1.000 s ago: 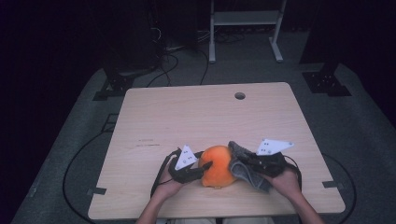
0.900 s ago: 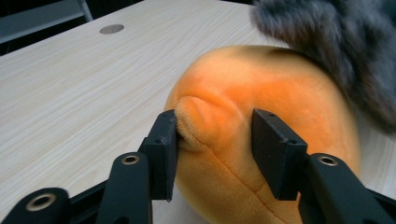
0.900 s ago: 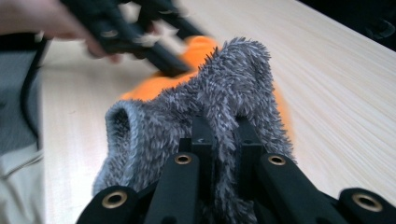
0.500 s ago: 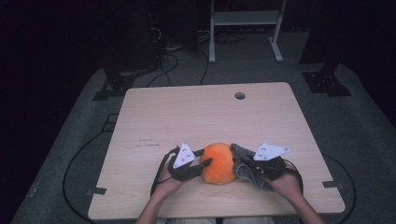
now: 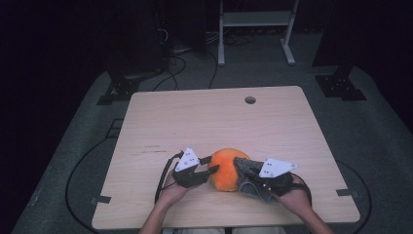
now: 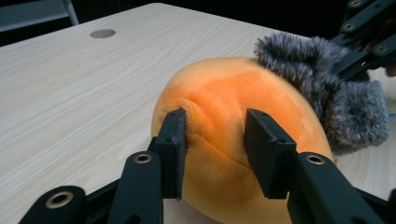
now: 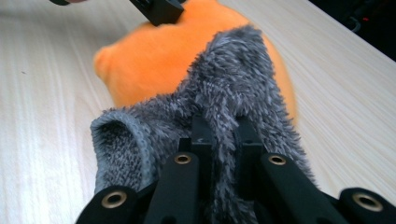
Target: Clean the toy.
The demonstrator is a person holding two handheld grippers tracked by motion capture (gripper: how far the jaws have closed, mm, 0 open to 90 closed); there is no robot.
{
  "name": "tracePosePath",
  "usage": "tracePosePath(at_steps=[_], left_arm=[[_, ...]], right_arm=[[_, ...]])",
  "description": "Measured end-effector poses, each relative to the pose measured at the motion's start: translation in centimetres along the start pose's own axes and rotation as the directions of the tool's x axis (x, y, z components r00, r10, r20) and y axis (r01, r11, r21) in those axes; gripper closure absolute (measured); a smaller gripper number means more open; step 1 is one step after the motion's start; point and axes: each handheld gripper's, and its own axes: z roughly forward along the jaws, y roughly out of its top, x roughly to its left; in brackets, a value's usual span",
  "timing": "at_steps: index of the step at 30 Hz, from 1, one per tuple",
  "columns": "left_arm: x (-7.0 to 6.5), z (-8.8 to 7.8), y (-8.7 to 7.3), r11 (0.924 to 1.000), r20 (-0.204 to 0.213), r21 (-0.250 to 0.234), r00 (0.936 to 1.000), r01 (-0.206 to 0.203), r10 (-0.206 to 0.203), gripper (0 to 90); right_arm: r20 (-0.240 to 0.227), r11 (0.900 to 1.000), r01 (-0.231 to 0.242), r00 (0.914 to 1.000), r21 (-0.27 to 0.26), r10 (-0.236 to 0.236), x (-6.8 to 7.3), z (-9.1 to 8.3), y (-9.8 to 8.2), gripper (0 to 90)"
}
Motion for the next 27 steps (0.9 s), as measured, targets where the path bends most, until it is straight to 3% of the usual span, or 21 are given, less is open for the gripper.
tracePosePath(at_steps=[2,4,6,9,11,13,15,16,17,18,19,25,27], left_arm=[[0.0,0.0,0.0,1.0000,-0.004,0.007,1.0000,0.002,-0.002,60.0],[0.0,0.1,0.0,0.9999,-0.002,0.004,0.9999,0.014,-0.014,60.4],[-0.1,0.2,0.0,0.9999,-0.003,0.007,0.9999,0.013,-0.013,60.5],[-0.1,0.2,0.0,0.9999,-0.005,0.011,0.9999,0.011,-0.011,60.5],[0.0,0.1,-0.1,0.9998,-0.007,0.019,1.0000,0.006,-0.006,60.4],[0.0,0.1,-0.2,0.9996,-0.013,0.027,0.9999,0.006,-0.005,60.4],[0.2,0.1,-0.3,0.9994,-0.025,0.035,0.9997,0.001,0.000,60.1],[0.2,0.1,-0.3,0.9994,-0.023,0.035,0.9997,0.005,-0.004,60.1],[0.2,0.1,-0.3,0.9994,-0.019,0.034,0.9998,0.009,-0.008,60.1],[0.2,0.2,-0.3,0.9994,-0.020,0.032,0.9998,0.010,-0.009,60.1],[0.2,0.2,-0.3,0.9995,-0.023,0.032,0.9997,0.008,-0.007,60.0],[0.0,0.3,-0.4,0.9990,-0.037,0.043,0.9992,-0.010,0.012,59.9],[0.1,0.3,-0.5,0.9988,-0.037,0.047,0.9992,-0.011,0.013,59.6]], right_arm=[[-0.003,1.000,0.017,0.9999,-0.018,-0.017,0.4,-0.4,0.0,81.6],[-0.042,0.997,0.058,0.9973,-0.041,-0.060,1.5,-0.5,0.5,81.6],[-0.088,0.989,0.139,0.9859,-0.044,-0.142,3.1,0.1,1.4,81.6],[-0.125,0.978,0.208,0.9697,-0.026,-0.210,4.7,1.5,2.0,81.5],[-0.124,0.971,0.238,0.9639,0.001,-0.236,5.3,2.6,1.9,81.5],[-0.127,0.973,0.232,0.9648,-0.002,-0.230,5.2,2.6,1.8,81.5],[-0.098,0.979,0.201,0.9754,0.023,-0.198,4.0,1.7,0.9,81.5],[-0.098,0.979,0.201,0.9754,0.023,-0.198,4.0,1.7,0.9,81.5],[-0.084,0.985,0.168,0.9827,0.033,-0.165,3.0,1.1,0.3,81.5],[-0.084,0.985,0.168,0.9827,0.033,-0.165,3.0,1.1,0.3,81.5],[-0.079,0.992,0.127,0.9891,0.027,-0.124,2.4,0.5,0.0,81.5],[-0.079,0.997,0.075,0.9939,-0.032,-0.077,1.8,0.1,1.0,81.5],[-0.081,0.998,0.061,0.9948,-0.021,-0.062,1.4,0.3,0.9,81.5]])
